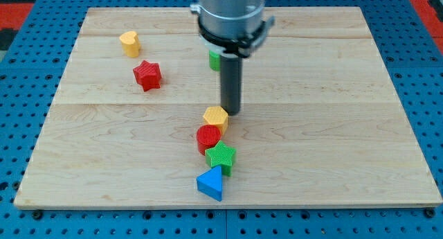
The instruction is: Move the red star and yellow hexagon diagonal to the yellow heart
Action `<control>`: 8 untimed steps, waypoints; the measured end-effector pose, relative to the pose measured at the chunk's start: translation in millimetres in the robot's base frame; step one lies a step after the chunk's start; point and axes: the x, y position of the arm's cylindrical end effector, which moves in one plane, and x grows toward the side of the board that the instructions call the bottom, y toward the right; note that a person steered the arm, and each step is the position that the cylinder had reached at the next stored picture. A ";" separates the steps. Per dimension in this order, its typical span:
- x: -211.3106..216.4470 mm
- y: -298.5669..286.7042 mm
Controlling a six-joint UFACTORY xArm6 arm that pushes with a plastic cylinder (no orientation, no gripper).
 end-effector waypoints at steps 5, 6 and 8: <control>-57.9 -74.9; -95.2 -86.5; -23.7 -55.9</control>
